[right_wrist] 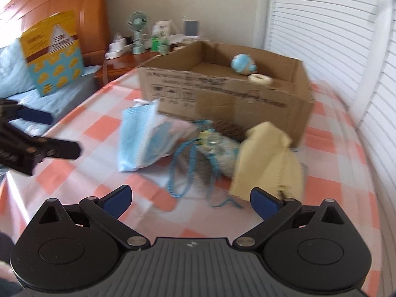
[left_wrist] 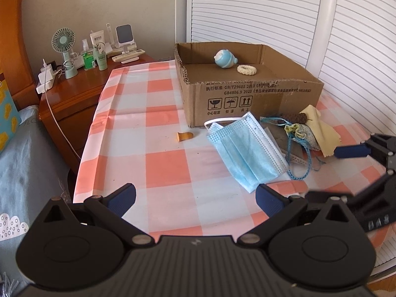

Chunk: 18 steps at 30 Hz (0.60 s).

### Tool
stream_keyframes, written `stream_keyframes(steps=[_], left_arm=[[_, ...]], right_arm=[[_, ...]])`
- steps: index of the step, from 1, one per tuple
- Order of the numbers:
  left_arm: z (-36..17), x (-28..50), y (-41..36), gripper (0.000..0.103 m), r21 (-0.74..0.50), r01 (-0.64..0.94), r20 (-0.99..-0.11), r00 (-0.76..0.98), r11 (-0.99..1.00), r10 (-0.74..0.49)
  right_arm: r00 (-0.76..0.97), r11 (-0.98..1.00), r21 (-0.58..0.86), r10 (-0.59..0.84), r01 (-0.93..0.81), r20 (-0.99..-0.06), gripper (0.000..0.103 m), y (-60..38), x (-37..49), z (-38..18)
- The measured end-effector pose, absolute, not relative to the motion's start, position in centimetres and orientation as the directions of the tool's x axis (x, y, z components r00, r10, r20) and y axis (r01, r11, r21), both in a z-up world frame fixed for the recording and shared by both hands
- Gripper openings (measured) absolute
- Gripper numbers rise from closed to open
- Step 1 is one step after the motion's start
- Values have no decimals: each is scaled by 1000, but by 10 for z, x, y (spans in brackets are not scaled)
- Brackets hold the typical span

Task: Organize soft objects
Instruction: 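Withdraw both tools from the box back toward the remaining items, then grasp small orange piece with left gripper while right gripper grasps blue mask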

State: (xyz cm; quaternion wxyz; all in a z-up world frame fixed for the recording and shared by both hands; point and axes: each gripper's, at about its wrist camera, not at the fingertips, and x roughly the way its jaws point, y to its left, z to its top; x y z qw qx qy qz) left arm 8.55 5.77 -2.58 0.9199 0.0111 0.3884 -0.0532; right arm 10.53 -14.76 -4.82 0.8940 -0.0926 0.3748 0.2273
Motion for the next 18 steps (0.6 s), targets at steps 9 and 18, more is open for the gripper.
stream_keyframes(steps=[9, 18], left_arm=[[-28, 88, 69, 102, -22, 71, -719, 692, 997, -65], [-25, 91, 88, 102, -24, 14, -712, 702, 1000, -27]], right_arm=[[559, 784, 8, 450, -621, -697, 103, -114, 89, -40], [569, 744, -57, 457, -666, -683, 103, -88, 110, -36]])
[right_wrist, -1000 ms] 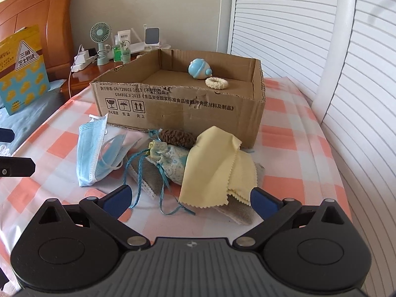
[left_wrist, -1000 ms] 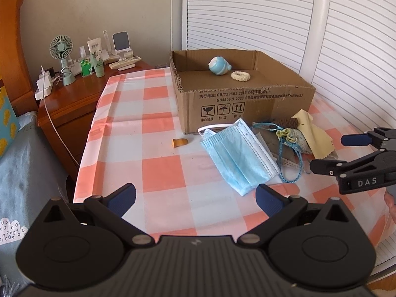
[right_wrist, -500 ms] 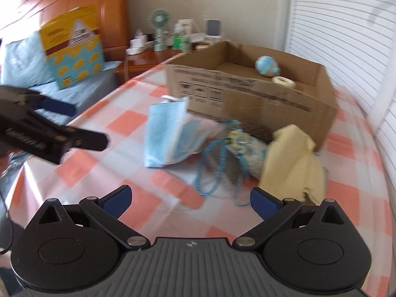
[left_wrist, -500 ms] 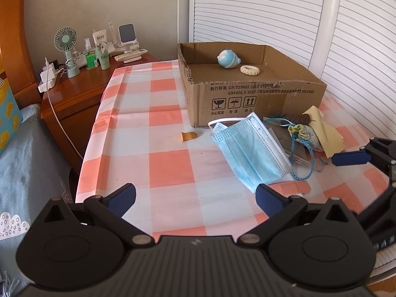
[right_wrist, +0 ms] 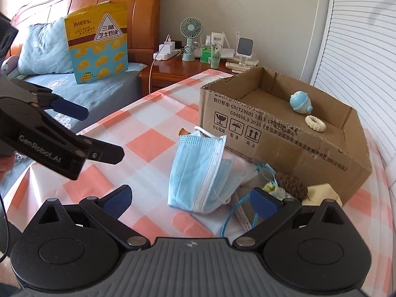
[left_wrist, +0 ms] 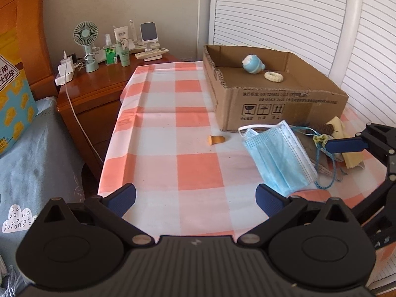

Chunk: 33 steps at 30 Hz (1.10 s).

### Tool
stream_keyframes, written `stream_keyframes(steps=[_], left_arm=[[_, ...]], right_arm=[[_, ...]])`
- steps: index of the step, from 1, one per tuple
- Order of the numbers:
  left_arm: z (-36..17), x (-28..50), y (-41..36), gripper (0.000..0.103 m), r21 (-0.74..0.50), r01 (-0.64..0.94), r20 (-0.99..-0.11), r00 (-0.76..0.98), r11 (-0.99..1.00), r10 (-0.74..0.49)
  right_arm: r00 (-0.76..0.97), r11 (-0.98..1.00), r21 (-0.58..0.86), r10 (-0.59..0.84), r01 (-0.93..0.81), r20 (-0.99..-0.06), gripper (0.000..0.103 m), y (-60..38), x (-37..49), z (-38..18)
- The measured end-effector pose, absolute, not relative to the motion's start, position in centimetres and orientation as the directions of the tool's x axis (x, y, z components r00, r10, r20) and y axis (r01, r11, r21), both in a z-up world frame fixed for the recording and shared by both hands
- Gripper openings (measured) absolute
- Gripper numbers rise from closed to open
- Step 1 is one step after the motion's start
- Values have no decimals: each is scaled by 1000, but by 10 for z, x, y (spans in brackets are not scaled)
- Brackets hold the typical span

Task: Organize soft objects
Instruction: 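Grasp small orange piece with left gripper while right gripper grasps blue mask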

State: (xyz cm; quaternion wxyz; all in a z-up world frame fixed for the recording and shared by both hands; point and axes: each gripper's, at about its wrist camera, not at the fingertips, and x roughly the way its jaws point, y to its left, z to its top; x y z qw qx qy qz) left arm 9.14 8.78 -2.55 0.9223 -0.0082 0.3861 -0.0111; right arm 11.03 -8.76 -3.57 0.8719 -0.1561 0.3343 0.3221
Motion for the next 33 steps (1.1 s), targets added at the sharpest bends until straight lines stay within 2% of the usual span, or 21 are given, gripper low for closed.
stream_keyframes(steps=[5, 13, 23, 28, 30, 33], left_arm=[[-28, 97, 90, 102, -11, 34, -712, 701, 999, -32], [-33, 133, 88, 102, 58, 195, -676, 730, 979, -105], [-59, 185, 87, 99, 30, 105, -695, 717, 994, -55], [-65, 193, 81, 88, 21, 89, -694, 718, 996, -50], [-65, 193, 78, 74, 26, 86, -691, 722, 996, -44], [-65, 192, 72, 64, 17, 80, -690, 722, 997, -46]], right_arm=[[533, 745, -8, 469, -667, -704, 103, -82, 136, -43], [522, 744, -21, 448, -668, -726, 103, -77, 146, -54], [540, 734, -67, 432, -676, -723, 103, -70, 142, -58], [556, 724, -99, 426, -682, -714, 103, -68, 139, -56], [560, 723, -104, 426, -683, -710, 103, -69, 139, -56], [565, 725, -108, 425, -680, -707, 103, -69, 139, -56]])
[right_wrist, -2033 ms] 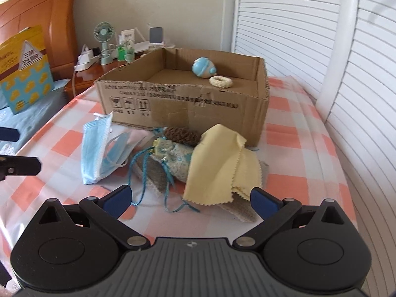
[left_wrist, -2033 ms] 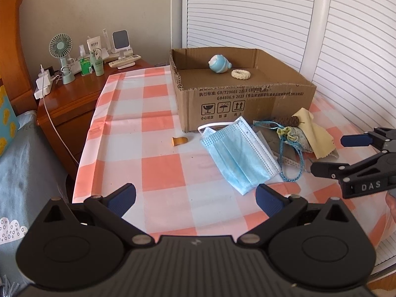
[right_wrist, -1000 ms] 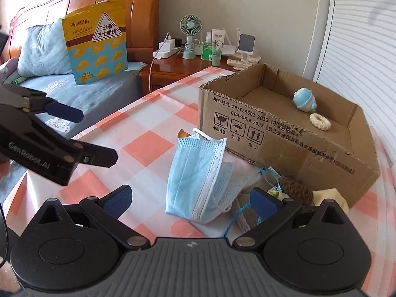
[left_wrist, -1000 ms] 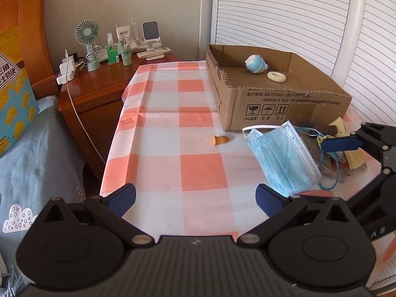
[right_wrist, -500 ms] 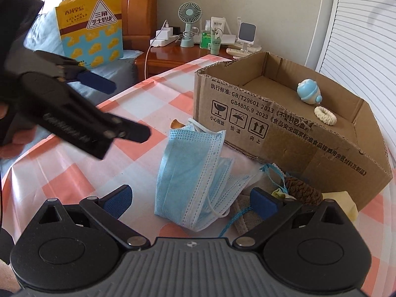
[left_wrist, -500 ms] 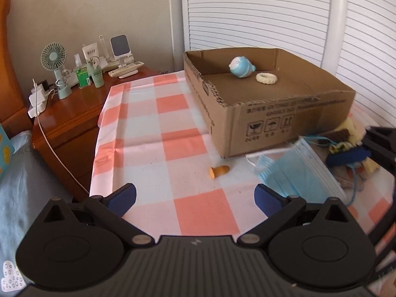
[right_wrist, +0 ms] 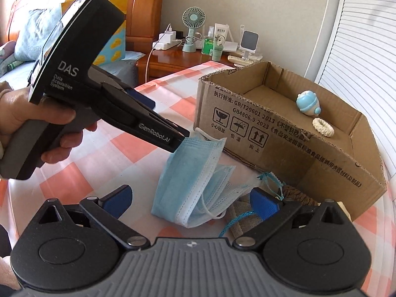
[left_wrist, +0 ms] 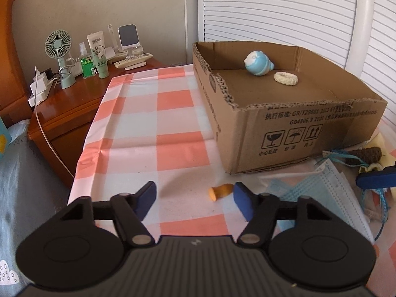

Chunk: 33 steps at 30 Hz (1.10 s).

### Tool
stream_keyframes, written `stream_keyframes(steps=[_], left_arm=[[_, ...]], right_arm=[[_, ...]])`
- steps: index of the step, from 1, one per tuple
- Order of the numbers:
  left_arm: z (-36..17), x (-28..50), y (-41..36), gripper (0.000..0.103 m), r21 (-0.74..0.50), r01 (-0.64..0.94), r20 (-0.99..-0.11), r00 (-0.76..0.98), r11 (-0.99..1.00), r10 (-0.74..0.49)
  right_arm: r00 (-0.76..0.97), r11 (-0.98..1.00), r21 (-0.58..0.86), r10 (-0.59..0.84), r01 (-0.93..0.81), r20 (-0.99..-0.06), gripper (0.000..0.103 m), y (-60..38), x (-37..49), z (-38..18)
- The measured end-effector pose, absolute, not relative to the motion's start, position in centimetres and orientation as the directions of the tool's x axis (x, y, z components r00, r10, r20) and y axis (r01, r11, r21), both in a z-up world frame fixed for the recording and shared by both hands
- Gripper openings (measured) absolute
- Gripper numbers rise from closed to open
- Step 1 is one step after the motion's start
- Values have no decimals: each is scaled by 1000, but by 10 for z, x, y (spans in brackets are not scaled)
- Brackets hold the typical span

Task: Organize soft objects
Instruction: 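Grasp small orange piece with left gripper while right gripper grasps blue mask, then lift orange piece and mask over the box and release both inside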

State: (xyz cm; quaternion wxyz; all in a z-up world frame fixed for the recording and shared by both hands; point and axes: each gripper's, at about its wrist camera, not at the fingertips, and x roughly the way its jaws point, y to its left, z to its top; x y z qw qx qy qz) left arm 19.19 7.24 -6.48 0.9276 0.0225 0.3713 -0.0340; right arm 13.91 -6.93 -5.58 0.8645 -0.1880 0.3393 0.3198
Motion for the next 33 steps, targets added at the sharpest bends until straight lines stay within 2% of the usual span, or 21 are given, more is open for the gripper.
stream_keyframes(steps=[1, 3, 8, 11, 23, 27, 33], left_arm=[[-65, 192, 70, 63, 19, 77, -688, 724, 997, -43], [-65, 191, 65, 50, 35, 65, -687, 727, 997, -23], [-63, 189, 54, 47, 50, 32, -694, 720, 998, 12], [-63, 187, 49, 36, 42, 31, -692, 722, 999, 7], [-64, 190, 46, 34, -15, 27, -701, 712, 1000, -30], [-64, 193, 48, 21, -22, 22, -695, 719, 1000, -31], [-64, 191, 51, 19, -29, 31, -692, 721, 999, -43]], right_arm=[[565, 725, -105, 429, -680, -705, 103, -70, 139, -55], [566, 728, -100, 432, -679, -702, 103, -70, 139, -55], [569, 729, -97, 436, -677, -697, 103, -72, 138, -55], [567, 728, -96, 437, -679, -698, 103, -73, 138, -56], [569, 728, -94, 441, -679, -694, 103, -74, 136, -58], [567, 728, -92, 441, -679, -696, 103, -75, 136, -59], [569, 727, -94, 442, -680, -694, 103, -75, 137, -58]])
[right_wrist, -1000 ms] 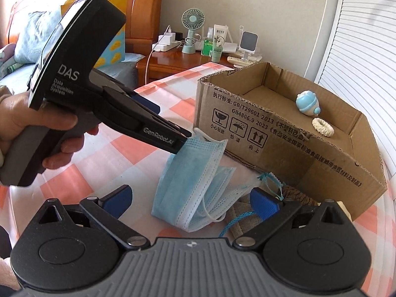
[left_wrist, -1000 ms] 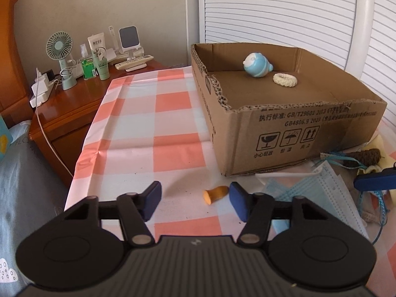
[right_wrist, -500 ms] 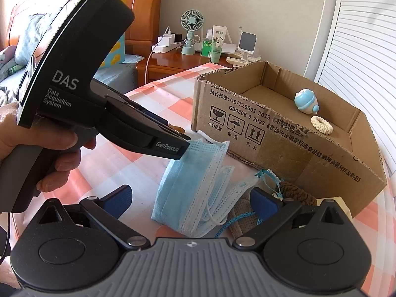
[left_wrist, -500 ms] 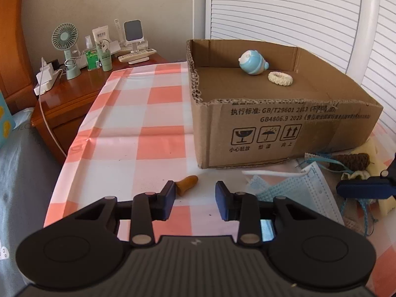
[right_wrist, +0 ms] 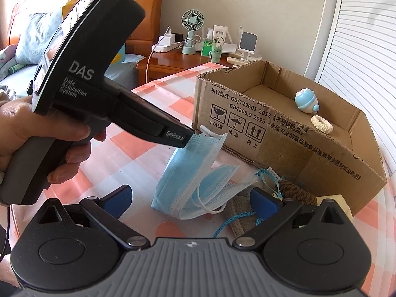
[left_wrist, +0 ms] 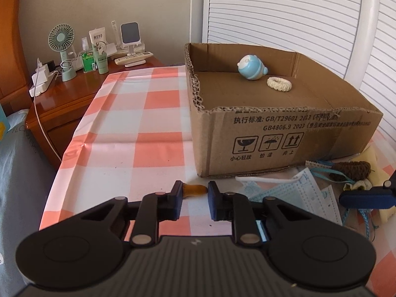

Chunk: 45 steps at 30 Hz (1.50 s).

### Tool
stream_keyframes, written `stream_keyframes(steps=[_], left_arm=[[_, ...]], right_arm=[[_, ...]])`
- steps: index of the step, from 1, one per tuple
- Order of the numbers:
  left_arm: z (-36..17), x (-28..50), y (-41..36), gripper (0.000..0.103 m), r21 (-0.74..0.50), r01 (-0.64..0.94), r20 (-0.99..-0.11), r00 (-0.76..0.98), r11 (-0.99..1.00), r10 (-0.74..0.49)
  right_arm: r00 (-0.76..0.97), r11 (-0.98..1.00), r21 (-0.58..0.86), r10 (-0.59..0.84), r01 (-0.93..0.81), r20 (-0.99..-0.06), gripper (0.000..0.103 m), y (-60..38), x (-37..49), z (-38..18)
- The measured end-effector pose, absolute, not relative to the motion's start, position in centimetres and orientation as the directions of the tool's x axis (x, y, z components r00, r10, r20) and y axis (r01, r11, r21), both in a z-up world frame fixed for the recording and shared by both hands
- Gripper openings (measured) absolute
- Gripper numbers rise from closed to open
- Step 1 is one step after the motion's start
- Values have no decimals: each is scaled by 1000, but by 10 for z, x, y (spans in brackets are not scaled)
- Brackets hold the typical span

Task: Organize soft objects
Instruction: 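Lift orange piece and mask over the box and release both inside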

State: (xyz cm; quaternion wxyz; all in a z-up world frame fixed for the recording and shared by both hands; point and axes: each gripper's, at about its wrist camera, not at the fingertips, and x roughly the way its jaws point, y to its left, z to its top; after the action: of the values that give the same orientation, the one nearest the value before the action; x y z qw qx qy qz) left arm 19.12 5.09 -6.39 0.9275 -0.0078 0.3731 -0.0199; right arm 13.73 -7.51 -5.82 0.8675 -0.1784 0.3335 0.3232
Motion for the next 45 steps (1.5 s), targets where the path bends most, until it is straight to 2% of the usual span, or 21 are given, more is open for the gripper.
stream_keyframes(steps=[10, 18, 24, 26, 28, 37, 45], left_arm=[[-55, 186, 67, 19, -2, 58, -696, 717, 998, -43], [-51, 185, 74, 19, 12, 86, -690, 721, 996, -54], [-50, 182, 77, 19, 5, 119, -699, 710, 993, -81], [-49, 181, 78, 19, 7, 131, -701, 708, 991, -88], [-48, 179, 78, 19, 10, 146, -702, 706, 989, -97], [-36, 163, 74, 19, 14, 204, -707, 695, 979, -135], [-6, 143, 68, 19, 19, 261, -699, 694, 965, -174]], right_arm=[[527, 727, -22, 476, -687, -704, 100, -75, 146, -57], [526, 731, -44, 446, -681, -724, 81, -60, 159, -63], [535, 736, -84, 404, -672, -742, 54, -51, 162, -67], [539, 738, -86, 401, -669, -741, 38, -51, 160, -66], [544, 746, -89, 393, -660, -742, 29, -52, 160, -64], [571, 761, -87, 400, -642, -717, 21, -61, 154, -50], [601, 763, -100, 412, -638, -685, 20, -74, 137, -29]])
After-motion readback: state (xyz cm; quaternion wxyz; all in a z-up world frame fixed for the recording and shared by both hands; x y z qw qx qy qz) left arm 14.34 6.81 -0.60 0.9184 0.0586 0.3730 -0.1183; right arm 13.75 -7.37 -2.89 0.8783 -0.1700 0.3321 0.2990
